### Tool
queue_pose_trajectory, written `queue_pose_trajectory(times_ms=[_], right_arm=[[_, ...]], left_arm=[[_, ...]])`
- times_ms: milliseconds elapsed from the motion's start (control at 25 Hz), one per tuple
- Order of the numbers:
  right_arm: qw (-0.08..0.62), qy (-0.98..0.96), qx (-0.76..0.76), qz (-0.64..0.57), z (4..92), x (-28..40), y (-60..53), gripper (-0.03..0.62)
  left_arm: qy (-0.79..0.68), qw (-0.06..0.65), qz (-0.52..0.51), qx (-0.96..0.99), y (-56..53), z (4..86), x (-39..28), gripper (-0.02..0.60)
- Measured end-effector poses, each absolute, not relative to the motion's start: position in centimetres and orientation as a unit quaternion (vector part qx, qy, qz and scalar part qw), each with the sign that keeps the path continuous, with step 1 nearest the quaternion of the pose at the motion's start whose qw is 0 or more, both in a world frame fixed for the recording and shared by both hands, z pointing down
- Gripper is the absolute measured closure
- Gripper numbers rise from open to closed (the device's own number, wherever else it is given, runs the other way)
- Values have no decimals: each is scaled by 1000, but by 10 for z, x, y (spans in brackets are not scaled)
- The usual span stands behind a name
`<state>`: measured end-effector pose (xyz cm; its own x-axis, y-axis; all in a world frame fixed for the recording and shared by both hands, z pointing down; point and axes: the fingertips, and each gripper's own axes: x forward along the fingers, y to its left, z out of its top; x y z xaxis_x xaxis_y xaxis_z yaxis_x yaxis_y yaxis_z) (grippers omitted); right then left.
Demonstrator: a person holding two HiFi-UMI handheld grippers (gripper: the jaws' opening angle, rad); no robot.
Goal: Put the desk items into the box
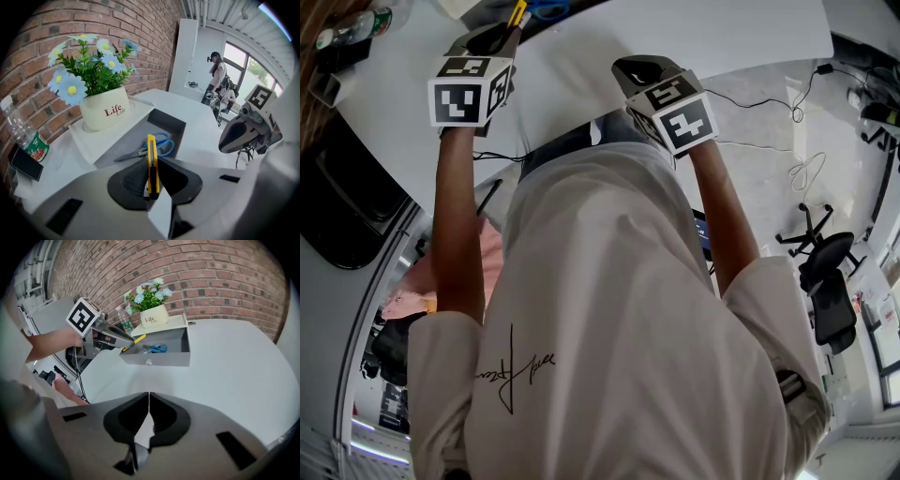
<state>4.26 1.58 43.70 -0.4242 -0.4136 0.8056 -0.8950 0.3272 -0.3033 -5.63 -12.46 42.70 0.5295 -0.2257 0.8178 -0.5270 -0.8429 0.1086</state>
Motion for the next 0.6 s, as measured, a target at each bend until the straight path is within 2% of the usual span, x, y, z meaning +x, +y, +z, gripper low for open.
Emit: queue_pose_trajectory(times_ms=[600], right_arm=[[314, -751, 438, 381, 434, 47, 25, 565]], left_arm=[[-228, 182, 425, 857, -122, 426, -53, 515]])
